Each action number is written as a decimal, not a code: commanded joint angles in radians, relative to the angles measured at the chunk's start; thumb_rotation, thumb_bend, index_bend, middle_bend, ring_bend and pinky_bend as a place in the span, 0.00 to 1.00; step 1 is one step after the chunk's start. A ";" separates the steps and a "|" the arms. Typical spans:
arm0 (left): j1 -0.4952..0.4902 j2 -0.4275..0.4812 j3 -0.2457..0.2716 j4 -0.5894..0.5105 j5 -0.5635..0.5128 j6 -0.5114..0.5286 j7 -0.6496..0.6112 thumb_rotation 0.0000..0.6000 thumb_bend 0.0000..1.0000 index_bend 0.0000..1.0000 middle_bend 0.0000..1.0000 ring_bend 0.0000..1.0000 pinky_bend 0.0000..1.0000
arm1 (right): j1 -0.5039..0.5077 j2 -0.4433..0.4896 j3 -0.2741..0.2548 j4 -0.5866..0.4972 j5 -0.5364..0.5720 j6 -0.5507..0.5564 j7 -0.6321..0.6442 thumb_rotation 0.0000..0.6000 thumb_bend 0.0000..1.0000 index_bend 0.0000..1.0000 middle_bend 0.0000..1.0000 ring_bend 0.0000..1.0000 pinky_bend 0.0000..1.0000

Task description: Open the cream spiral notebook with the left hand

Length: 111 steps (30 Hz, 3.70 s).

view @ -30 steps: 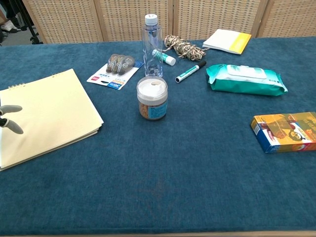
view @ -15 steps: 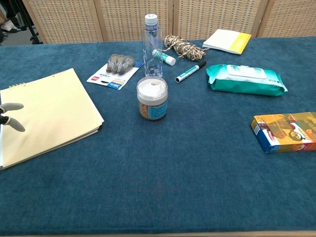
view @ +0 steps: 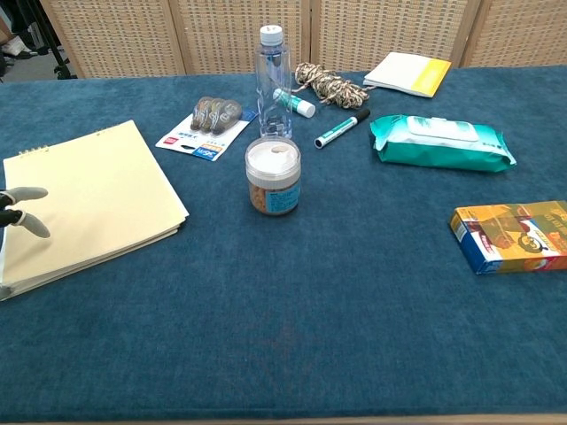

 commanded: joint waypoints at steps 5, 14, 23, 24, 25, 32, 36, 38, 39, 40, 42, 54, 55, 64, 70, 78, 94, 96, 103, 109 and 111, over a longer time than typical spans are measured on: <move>-0.004 -0.003 -0.001 0.004 -0.005 -0.002 0.001 1.00 0.29 0.36 0.00 0.00 0.00 | 0.001 0.000 0.000 0.000 0.000 -0.001 0.001 1.00 0.00 0.00 0.00 0.00 0.00; -0.002 -0.007 0.000 0.016 -0.008 0.009 -0.011 1.00 0.38 0.56 0.00 0.00 0.00 | 0.000 0.001 0.000 0.001 -0.003 0.001 0.005 1.00 0.00 0.00 0.00 0.00 0.00; -0.004 -0.012 -0.002 0.029 -0.013 0.013 -0.014 1.00 0.54 0.60 0.00 0.00 0.00 | 0.001 0.001 -0.001 0.001 -0.004 -0.001 0.005 1.00 0.00 0.00 0.00 0.00 0.00; -0.004 -0.013 -0.002 0.030 -0.013 0.013 -0.014 1.00 0.54 0.61 0.00 0.00 0.00 | 0.001 0.001 -0.001 0.001 -0.004 -0.001 0.005 1.00 0.00 0.00 0.00 0.00 0.00; -0.004 -0.013 -0.002 0.032 -0.014 0.014 -0.015 1.00 0.55 0.62 0.00 0.00 0.00 | 0.001 0.001 -0.001 0.001 -0.004 0.000 0.005 1.00 0.00 0.00 0.00 0.00 0.00; -0.002 -0.014 0.004 0.037 -0.004 0.028 -0.024 1.00 0.58 0.73 0.00 0.00 0.00 | 0.000 0.001 -0.001 0.000 -0.005 0.002 0.006 1.00 0.00 0.00 0.00 0.00 0.00; 0.000 -0.001 0.022 0.021 0.015 0.039 -0.015 1.00 0.59 0.73 0.00 0.00 0.00 | 0.000 0.002 -0.001 0.000 -0.005 0.002 0.007 1.00 0.00 0.00 0.00 0.00 0.00; 0.003 0.015 0.038 0.006 0.034 0.051 -0.015 1.00 0.59 0.74 0.00 0.00 0.00 | 0.000 0.002 -0.001 0.000 -0.005 0.003 0.008 1.00 0.00 0.00 0.00 0.00 0.00; 0.005 0.022 0.046 0.000 0.044 0.059 -0.016 1.00 0.59 0.74 0.00 0.00 0.00 | -0.001 0.002 -0.001 0.000 -0.005 0.003 0.009 1.00 0.00 0.00 0.00 0.00 0.00; 0.007 0.033 0.058 -0.008 0.059 0.072 -0.021 1.00 0.59 0.74 0.00 0.00 0.00 | -0.001 0.003 0.000 0.000 -0.005 0.004 0.009 1.00 0.00 0.00 0.00 0.00 0.00; 0.010 0.052 0.077 -0.018 0.083 0.091 -0.034 1.00 0.59 0.74 0.00 0.00 0.00 | -0.001 0.003 -0.001 0.000 -0.004 0.004 0.009 1.00 0.00 0.00 0.00 0.00 0.00; 0.020 0.157 0.141 -0.070 0.181 0.240 -0.241 1.00 0.59 0.75 0.00 0.00 0.00 | 0.001 -0.002 -0.004 -0.007 -0.009 0.000 -0.011 1.00 0.00 0.00 0.00 0.00 0.00; 0.019 0.169 0.133 -0.096 0.169 0.249 -0.286 1.00 0.59 0.75 0.00 0.00 0.00 | 0.001 -0.003 -0.004 -0.007 -0.009 0.000 -0.012 1.00 0.00 0.00 0.00 0.00 0.00; -0.019 0.297 -0.033 -0.355 -0.076 0.172 -0.419 1.00 0.62 0.75 0.00 0.00 0.00 | 0.003 -0.005 -0.003 -0.006 -0.008 -0.003 -0.016 1.00 0.00 0.00 0.00 0.00 0.00; -0.090 0.380 -0.229 -0.536 -0.402 -0.028 -0.400 1.00 0.65 0.76 0.00 0.00 0.00 | 0.002 -0.006 -0.001 -0.008 -0.005 -0.001 -0.019 1.00 0.00 0.00 0.00 0.00 0.00; -0.164 0.363 -0.372 -0.472 -0.635 -0.147 -0.264 1.00 0.67 0.76 0.00 0.00 0.00 | 0.004 -0.005 0.002 -0.004 0.005 -0.007 -0.016 1.00 0.00 0.00 0.00 0.00 0.00; -0.388 0.143 -0.608 -0.013 -1.193 -0.250 0.150 1.00 0.69 0.76 0.00 0.00 0.00 | 0.022 -0.030 0.009 0.001 0.040 -0.047 -0.076 1.00 0.00 0.00 0.00 0.00 0.00; -0.405 0.118 -0.611 0.043 -1.202 -0.260 0.184 1.00 0.70 0.76 0.00 0.00 0.00 | 0.024 -0.033 0.009 0.002 0.042 -0.053 -0.082 1.00 0.00 0.00 0.00 0.00 0.00; -0.391 0.096 -0.598 0.093 -1.091 -0.334 0.100 1.00 0.15 0.00 0.00 0.00 0.00 | 0.029 -0.041 0.010 0.002 0.048 -0.061 -0.098 1.00 0.00 0.00 0.00 0.00 0.00; -0.335 0.110 -0.595 0.054 -0.903 -0.313 -0.147 1.00 0.00 0.00 0.00 0.00 0.00 | 0.028 -0.041 0.007 0.001 0.045 -0.060 -0.099 1.00 0.00 0.00 0.00 0.00 0.00; -0.318 0.122 -0.591 0.035 -0.864 -0.303 -0.188 1.00 0.00 0.00 0.00 0.00 0.00 | 0.027 -0.040 0.007 0.001 0.043 -0.057 -0.097 1.00 0.00 0.00 0.00 0.00 0.00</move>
